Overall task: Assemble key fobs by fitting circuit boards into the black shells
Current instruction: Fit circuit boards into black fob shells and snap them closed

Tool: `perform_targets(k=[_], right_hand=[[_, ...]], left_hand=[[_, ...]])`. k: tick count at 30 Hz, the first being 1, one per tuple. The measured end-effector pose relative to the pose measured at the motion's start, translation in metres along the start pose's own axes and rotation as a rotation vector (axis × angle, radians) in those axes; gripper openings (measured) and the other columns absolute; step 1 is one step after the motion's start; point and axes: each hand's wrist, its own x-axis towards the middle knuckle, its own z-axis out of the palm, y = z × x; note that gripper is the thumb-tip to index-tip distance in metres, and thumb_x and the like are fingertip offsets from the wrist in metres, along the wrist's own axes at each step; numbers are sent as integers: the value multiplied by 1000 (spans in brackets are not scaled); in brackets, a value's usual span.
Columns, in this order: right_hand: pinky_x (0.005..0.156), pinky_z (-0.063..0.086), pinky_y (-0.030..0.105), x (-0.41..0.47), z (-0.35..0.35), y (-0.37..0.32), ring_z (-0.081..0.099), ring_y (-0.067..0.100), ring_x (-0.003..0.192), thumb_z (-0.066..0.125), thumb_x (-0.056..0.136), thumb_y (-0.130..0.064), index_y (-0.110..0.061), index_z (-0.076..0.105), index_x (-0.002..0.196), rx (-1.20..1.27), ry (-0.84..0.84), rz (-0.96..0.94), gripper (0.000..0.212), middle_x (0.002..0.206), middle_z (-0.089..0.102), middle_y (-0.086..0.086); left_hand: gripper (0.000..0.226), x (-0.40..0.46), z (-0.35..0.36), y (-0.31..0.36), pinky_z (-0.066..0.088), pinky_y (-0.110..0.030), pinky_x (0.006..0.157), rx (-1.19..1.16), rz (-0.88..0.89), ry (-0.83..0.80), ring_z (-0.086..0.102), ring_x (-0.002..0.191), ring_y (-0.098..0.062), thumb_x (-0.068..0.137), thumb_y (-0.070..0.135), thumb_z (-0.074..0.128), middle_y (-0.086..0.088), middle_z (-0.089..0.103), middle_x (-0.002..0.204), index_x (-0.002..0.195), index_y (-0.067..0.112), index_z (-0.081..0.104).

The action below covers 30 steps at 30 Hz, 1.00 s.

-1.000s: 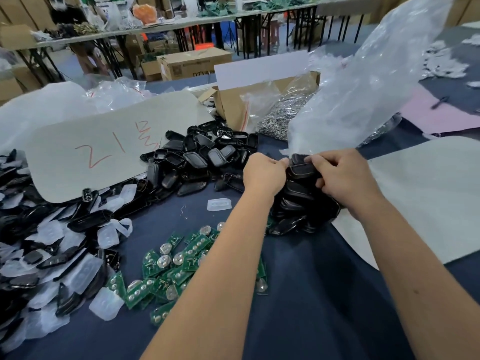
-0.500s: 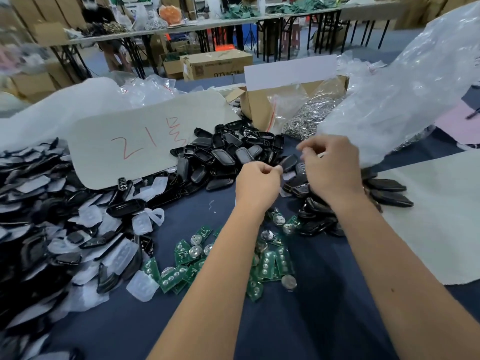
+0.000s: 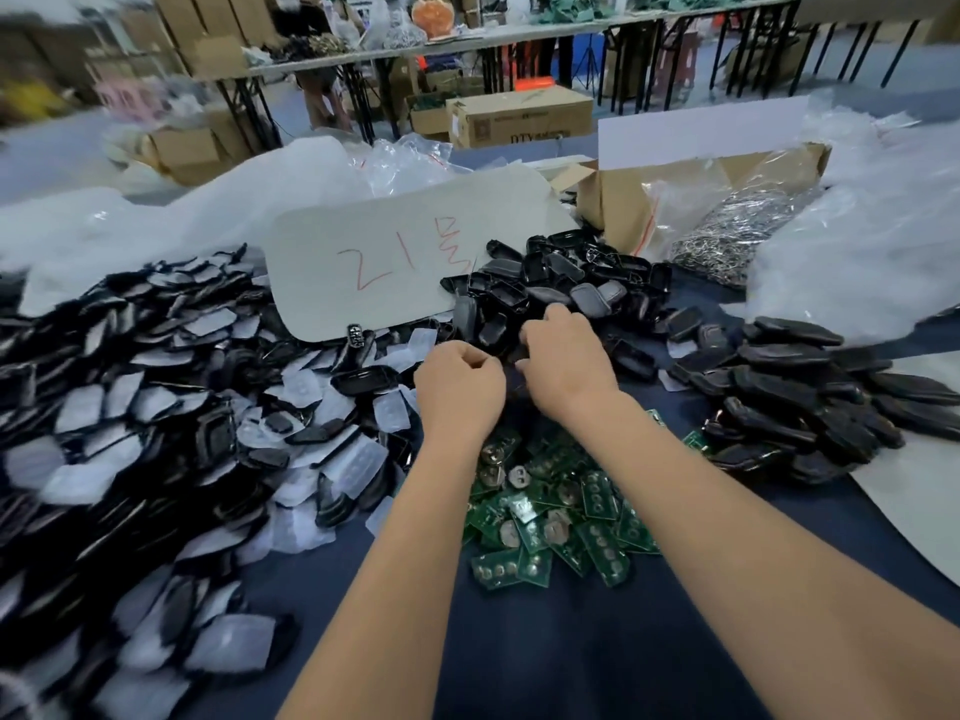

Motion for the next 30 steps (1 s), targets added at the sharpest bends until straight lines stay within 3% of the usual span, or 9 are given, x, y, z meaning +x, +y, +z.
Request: perform_targets(k=[6,11,14,17,19,21,23,25,30], right_hand=[[100,48,43,1,2,6,45,37,127,48,108,-44,-1,57,129,-134,-3,55,48,135,48,19],[76,33,35,-13,0,11,57,33,99,33,113,-26,-8,68,101,-91,182,-58,41,100,63,13],[66,30,34,-22,-3,-2,52,22,68,47,110,-26,-12,55,70,348,224,-129,43,69,54,3],[59,33,30,-29,-8,-21,49,9,59,54,108,-26,-12,56,69,579,198,-177,42,61,54,-4],[58,38,20,-31,-15,-29,54,7,65,58,105,-34,-19,62,81,610,125,-162,28,70,61,-7],[58,40,19,-32,-22,-31,59,10,69,67,98,-41,-25,65,89,488,-83,-203,19,76,65,-8],[60,43,24,-35,-29,-35,62,9,74,80,86,-47,-30,67,90,305,-370,-278,22,85,66,-11],[61,44,26,-40,-30,-40,61,5,77,89,76,-49,-33,67,95,175,-542,-322,32,93,64,-13],[66,47,28,-44,-28,-36,63,13,82,90,78,-37,-29,63,86,175,-452,-328,29,89,64,-10]], left_hand=[[19,-2,-4,-7,63,-43,76,-86,-2,-11,74,76,-22,93,16,63,-1,74,75,77,23,68],[7,-3,-10,-8,65,-33,70,-242,-27,-147,75,64,-12,100,23,66,-4,72,95,94,22,69],[7,-4,-17,-7,64,-31,66,-401,-79,-210,76,82,-23,99,21,71,-12,73,100,100,16,75],[11,-2,-32,-10,65,-40,74,-421,-60,-145,77,82,-31,97,12,72,-14,78,87,87,14,76],[20,1,-46,-12,64,-34,65,-410,-44,-56,77,73,-26,95,7,71,-8,76,75,78,15,74],[21,6,-60,-14,64,-33,57,-397,-50,61,72,54,-14,97,4,64,-3,70,71,79,14,66],[13,8,-71,-14,65,-41,60,-418,-94,107,69,48,-15,99,6,49,-6,63,83,91,12,59],[15,7,-76,-13,62,-37,53,-499,-141,92,74,56,-26,102,8,38,-13,65,97,107,11,52],[13,-3,-64,-13,54,-24,48,-492,-151,10,69,49,-17,101,0,45,-19,70,94,97,11,51]])
